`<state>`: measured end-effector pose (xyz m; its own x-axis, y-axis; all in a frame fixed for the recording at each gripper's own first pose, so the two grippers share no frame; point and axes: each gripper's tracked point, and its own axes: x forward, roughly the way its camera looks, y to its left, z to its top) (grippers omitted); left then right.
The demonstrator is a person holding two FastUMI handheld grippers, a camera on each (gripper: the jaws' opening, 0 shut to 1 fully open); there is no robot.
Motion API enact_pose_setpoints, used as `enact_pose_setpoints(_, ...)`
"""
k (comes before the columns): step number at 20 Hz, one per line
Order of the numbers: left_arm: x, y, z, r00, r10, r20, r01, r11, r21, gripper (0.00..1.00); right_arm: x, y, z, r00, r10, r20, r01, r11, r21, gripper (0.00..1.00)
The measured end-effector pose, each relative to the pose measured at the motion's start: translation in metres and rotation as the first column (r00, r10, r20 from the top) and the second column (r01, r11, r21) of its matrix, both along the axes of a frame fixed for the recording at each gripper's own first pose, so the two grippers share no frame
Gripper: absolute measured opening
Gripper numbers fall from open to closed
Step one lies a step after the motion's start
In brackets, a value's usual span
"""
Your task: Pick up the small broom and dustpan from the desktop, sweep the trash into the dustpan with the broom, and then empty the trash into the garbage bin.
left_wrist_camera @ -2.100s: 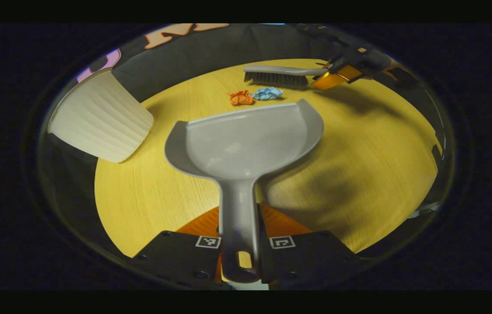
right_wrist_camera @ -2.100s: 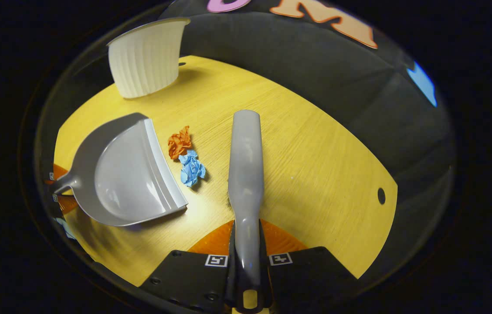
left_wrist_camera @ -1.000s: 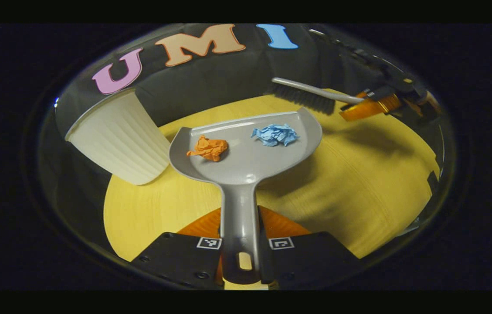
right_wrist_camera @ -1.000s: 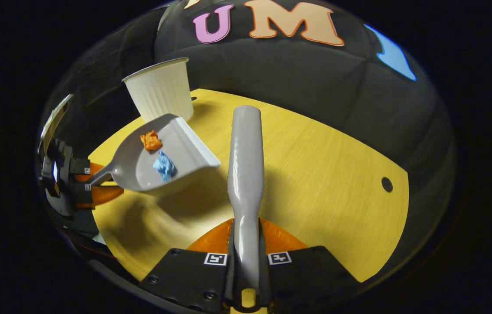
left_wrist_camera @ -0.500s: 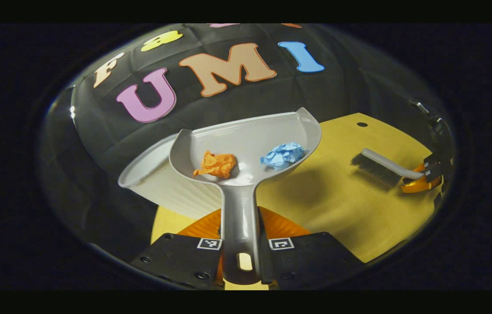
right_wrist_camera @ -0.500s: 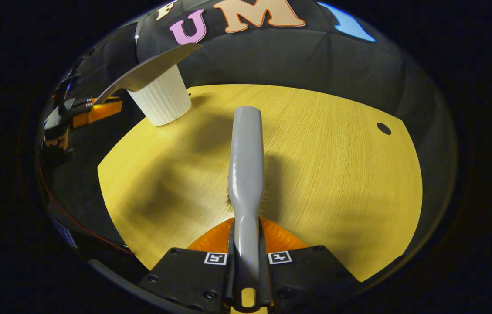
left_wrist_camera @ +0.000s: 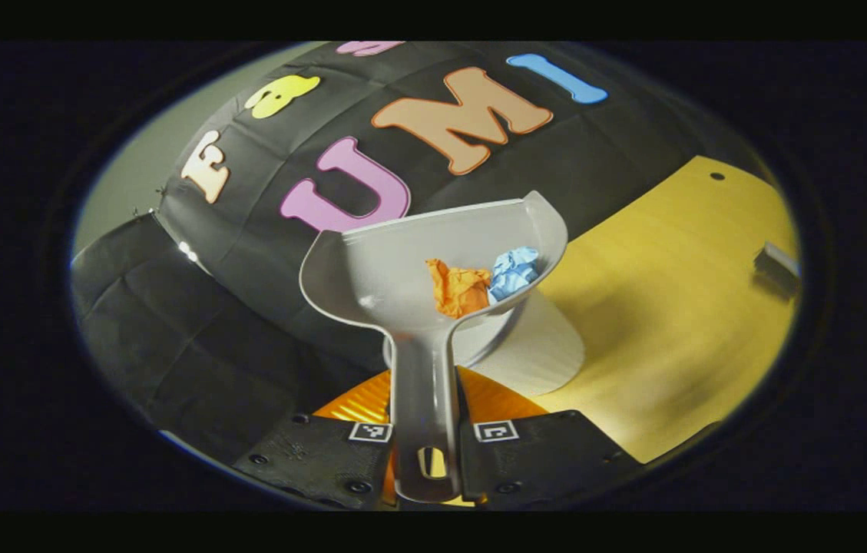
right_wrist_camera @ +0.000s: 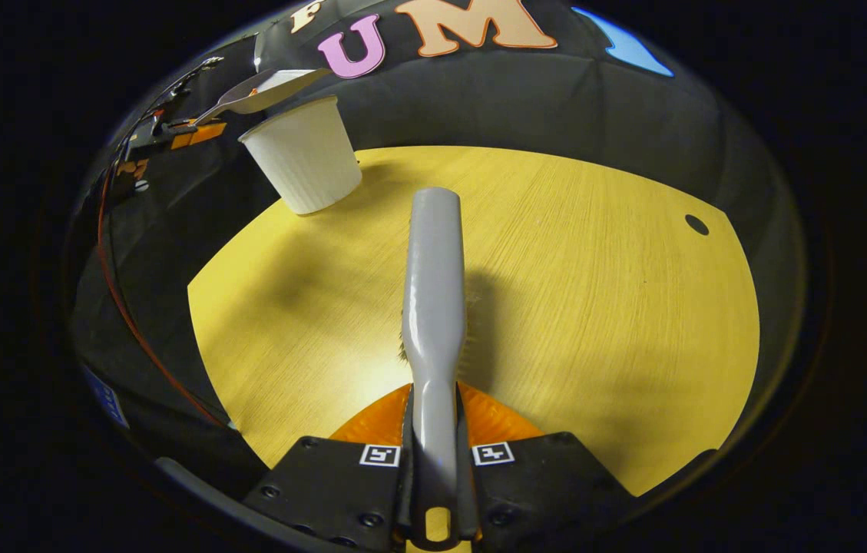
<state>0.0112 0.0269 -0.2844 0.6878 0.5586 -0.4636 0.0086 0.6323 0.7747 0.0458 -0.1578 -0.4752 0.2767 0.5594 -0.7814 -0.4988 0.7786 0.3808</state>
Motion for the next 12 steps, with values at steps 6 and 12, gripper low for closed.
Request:
enact_pose_setpoints(6,-0.009,0.016,-0.025,0.979,0.006,-0.206,0.046,0.969,0.245,0.24,0.026,0.023,-0.008,0.999,0.042,-0.012,-0.042,0.999,-0.012,0.18)
enact_pose_setpoints(12,-0.015,0.055,-0.024,0.895,-0.005,-0.447,0.258,0.822,0.508,0.24,0.027,0.029,-0.011,0.998,0.060,-0.010,-0.060,0.998,-0.021,0.19)
